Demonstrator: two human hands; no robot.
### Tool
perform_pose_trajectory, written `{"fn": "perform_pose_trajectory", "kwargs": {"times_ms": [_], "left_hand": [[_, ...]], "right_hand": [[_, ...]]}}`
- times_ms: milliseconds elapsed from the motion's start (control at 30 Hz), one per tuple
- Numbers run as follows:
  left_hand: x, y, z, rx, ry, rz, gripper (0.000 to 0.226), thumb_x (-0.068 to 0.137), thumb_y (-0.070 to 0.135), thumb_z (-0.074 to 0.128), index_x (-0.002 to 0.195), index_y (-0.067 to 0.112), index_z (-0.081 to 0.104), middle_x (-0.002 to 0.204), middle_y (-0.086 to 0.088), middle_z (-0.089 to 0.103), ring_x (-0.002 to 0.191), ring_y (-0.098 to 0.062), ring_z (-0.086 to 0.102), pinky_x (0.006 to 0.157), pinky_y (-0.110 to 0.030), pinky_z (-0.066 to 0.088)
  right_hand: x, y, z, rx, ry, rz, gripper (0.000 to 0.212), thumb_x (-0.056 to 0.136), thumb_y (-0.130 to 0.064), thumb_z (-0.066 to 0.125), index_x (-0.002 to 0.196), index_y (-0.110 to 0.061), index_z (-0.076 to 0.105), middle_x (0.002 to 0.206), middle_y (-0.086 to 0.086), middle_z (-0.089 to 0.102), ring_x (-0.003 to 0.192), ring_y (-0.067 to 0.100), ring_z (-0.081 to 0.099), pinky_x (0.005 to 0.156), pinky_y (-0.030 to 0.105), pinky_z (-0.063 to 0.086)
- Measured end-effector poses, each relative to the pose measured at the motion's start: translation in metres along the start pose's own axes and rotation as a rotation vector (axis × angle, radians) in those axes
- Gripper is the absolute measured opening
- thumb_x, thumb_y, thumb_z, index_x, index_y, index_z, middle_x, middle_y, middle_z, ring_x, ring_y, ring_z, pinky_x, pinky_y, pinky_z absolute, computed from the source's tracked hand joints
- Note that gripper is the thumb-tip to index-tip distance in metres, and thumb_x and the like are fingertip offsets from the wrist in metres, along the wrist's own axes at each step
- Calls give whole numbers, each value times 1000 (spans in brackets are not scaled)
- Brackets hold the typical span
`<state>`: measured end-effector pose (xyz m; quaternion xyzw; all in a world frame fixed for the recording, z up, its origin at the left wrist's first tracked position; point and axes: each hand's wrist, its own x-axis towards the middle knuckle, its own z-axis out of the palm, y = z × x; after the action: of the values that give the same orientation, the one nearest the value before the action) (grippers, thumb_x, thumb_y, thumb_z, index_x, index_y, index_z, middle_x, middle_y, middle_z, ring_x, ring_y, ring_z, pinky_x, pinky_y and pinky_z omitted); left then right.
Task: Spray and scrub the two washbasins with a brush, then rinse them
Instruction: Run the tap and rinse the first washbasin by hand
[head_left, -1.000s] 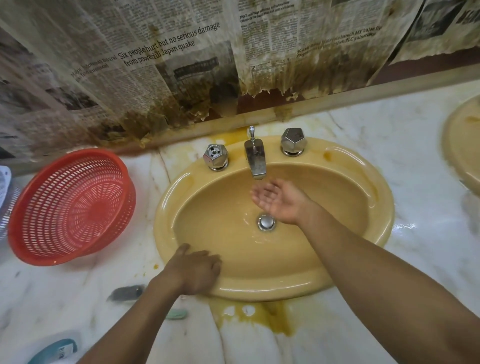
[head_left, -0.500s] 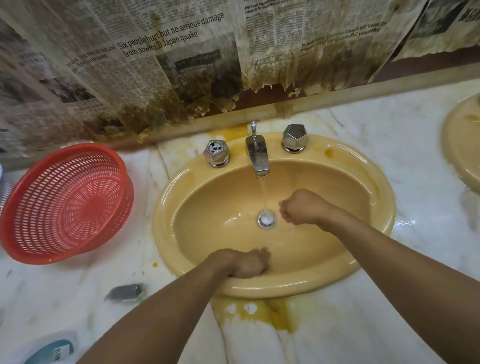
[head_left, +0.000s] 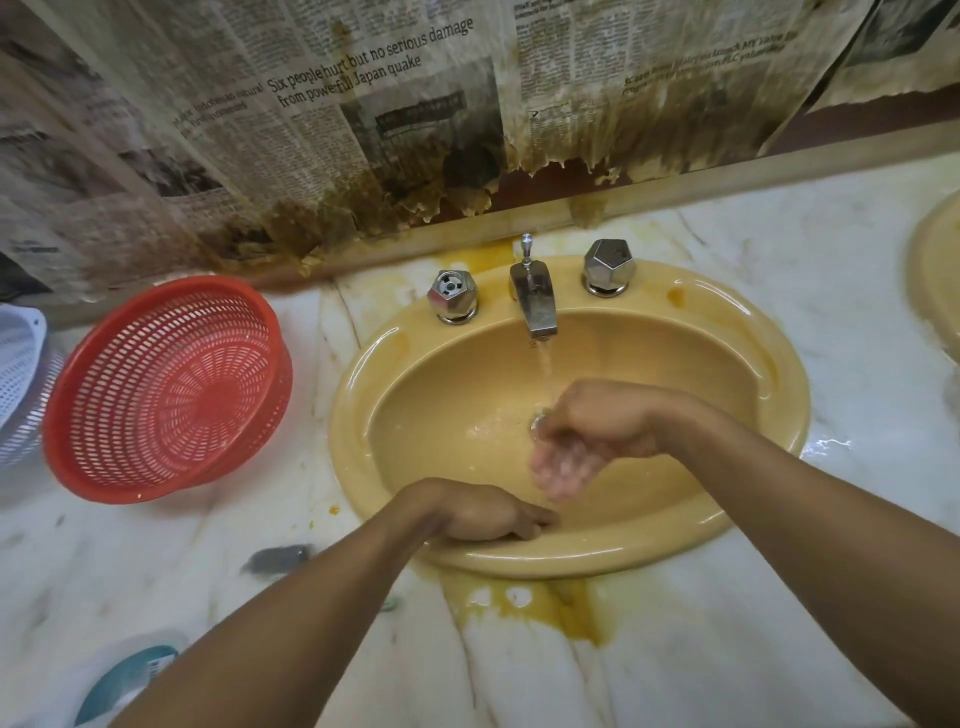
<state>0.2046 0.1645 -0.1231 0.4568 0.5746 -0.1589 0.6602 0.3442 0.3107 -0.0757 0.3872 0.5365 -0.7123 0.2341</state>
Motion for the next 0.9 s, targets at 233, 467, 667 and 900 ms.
{"fn": "perform_pose_trajectory", "kwargs": {"times_ms": [233,467,667,900], "left_hand": [[13,9,10,119,204,-122,50,113,22,21,161,8,25,170,-11,16,156,-31,17,122,-42,15],[4,24,27,19,227,68,52,111,44,21,158,27,36,165,5,33,150,-20,31,124,-37,21],[-12,21,25,-6,202,141,48,112,44,27,158,35,36,166,16,29,152,-9,25,125,-28,16],[17,28,15,31,175,87,51,113,40,24,157,20,39,164,-3,37,147,-24,38,117,-32,27]], "right_hand": [[-19,45,-43,-399,553,13,31,98,-20,56,77,1,67,77,10,70,70,24,64,69,33,52],[11,29,-34,584,410,-219,42,107,-29,49,112,9,64,108,28,73,97,35,74,89,45,59],[44,0,-21,1245,107,-281,41,107,-28,44,119,7,61,111,27,72,100,39,73,86,46,61],[-29,25,-17,158,37,-45,44,107,-24,45,107,14,69,99,23,75,92,36,75,86,42,60]]}}
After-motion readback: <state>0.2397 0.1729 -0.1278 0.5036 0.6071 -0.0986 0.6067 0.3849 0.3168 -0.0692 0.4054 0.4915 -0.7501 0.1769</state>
